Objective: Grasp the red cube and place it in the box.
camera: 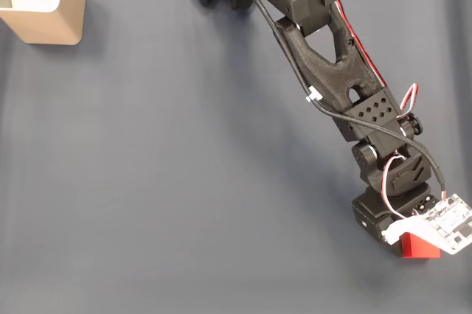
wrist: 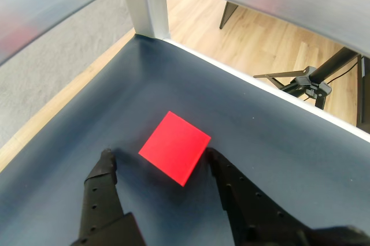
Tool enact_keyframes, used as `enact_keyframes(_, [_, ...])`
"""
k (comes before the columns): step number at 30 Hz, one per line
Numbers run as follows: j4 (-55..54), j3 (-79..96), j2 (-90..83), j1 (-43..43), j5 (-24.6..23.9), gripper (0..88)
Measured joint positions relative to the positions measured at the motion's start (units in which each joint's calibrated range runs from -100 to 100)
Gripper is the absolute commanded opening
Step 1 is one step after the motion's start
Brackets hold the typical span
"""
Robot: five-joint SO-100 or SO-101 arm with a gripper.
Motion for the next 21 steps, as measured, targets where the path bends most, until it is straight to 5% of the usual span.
enact_keyframes(21, [0.0,-2.3,0.0,-1.6,-1.2,35.7])
